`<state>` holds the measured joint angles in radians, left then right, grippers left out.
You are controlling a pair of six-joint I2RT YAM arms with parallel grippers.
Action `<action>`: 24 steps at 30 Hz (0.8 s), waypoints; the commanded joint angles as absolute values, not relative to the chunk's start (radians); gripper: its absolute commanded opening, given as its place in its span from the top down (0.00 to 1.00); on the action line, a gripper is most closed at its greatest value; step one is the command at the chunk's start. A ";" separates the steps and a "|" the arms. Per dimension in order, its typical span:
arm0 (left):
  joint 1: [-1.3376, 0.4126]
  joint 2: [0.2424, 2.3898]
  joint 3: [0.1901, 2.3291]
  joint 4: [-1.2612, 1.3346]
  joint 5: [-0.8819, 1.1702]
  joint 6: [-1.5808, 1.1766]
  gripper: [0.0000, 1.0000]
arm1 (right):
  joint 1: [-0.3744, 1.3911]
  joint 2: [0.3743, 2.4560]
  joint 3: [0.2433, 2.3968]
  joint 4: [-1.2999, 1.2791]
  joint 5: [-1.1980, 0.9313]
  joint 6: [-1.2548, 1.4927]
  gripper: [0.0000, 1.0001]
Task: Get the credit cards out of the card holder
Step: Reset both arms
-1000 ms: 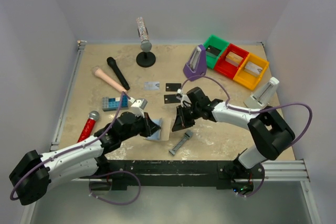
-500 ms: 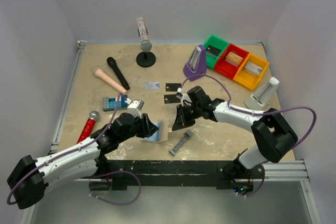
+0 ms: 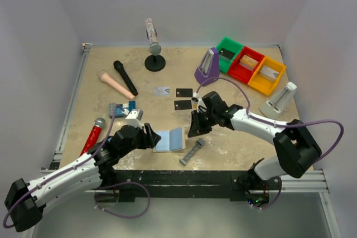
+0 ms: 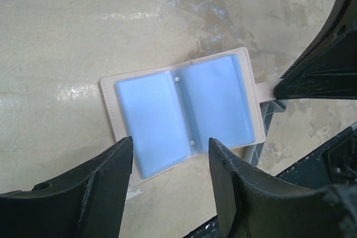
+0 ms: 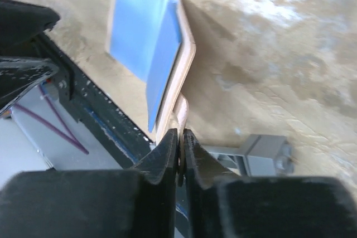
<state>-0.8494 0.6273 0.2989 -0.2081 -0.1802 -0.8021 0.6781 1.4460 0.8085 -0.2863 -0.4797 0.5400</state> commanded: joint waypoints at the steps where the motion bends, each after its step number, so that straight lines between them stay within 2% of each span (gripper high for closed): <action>1: -0.845 0.617 0.293 -0.238 -0.210 -0.821 0.38 | 0.649 1.410 0.788 -0.313 -0.405 0.543 0.74; 5: -0.842 0.586 0.313 -0.296 -0.242 -0.838 0.30 | 0.629 1.349 0.799 -0.368 -0.350 0.529 0.49; 8: -0.833 0.525 0.324 -0.333 -0.247 -0.839 0.24 | 0.609 1.263 0.789 -0.403 -0.296 0.517 0.38; 10: -0.827 0.485 0.342 -0.379 -0.261 -0.851 0.21 | 0.604 1.194 0.773 -0.429 -0.234 0.499 0.26; 14: -0.822 0.462 0.393 -0.466 -0.340 -0.900 0.15 | 0.603 1.071 0.744 -0.454 -0.172 0.469 0.22; 18: -0.822 0.498 0.455 -0.555 -0.414 -0.965 0.13 | 0.603 1.017 0.721 -0.449 -0.167 0.454 0.22; 22: -0.822 0.517 0.477 -0.575 -0.446 -1.031 0.15 | 0.601 0.988 0.713 -0.453 -0.163 0.443 0.23; 24: -0.822 0.526 0.506 -0.609 -0.462 -1.045 0.13 | 0.603 0.970 0.713 -0.454 -0.163 0.443 0.23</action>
